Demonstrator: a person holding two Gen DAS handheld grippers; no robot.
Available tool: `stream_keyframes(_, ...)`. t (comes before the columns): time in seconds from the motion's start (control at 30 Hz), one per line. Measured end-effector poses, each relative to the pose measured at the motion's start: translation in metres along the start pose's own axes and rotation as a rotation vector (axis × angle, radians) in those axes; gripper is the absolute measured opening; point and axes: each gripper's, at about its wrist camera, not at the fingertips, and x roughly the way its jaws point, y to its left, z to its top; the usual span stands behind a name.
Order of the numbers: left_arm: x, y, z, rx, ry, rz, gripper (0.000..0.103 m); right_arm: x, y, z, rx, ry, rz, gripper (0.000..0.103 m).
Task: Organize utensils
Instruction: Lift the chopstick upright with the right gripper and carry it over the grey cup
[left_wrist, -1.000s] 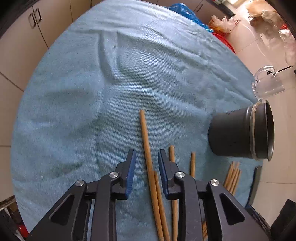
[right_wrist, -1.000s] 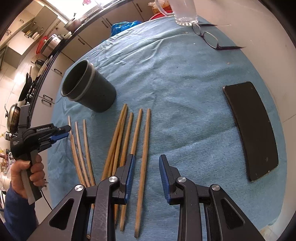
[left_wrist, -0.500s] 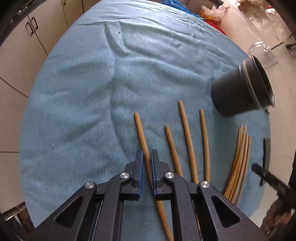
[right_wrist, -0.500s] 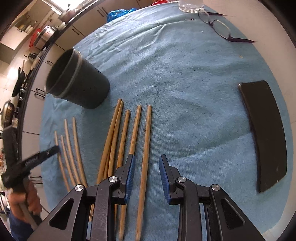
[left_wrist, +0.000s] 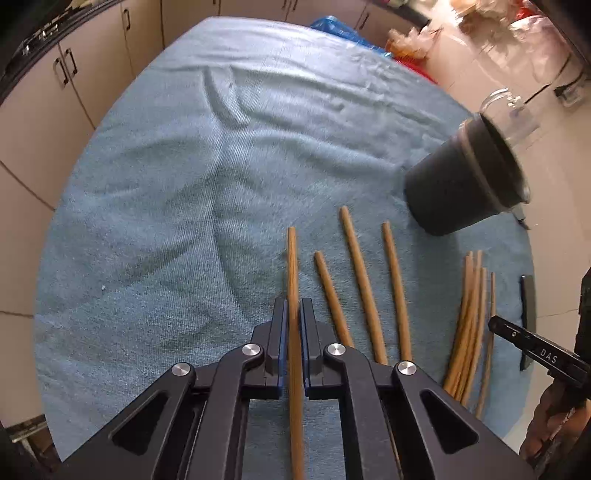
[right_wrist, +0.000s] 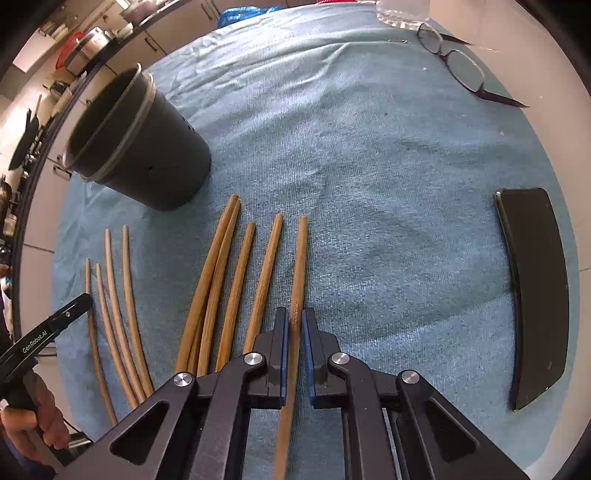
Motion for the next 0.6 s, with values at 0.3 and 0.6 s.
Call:
stream_keyframes(0.3, -0.061, -0.001, -0.004, 0.029, -0.14, -0.068, 0.006, -0.055, -0.002, -0.021, 0.01, -0.147, 0.062, 0.007)
stream_keyframes(0.6, -0.108, -0.018, -0.005, 0.069, -0.252, -0.103, 0.006, -0.114, 0.001, -0.041, -0.002, -0.323, 0.111, 0.007)
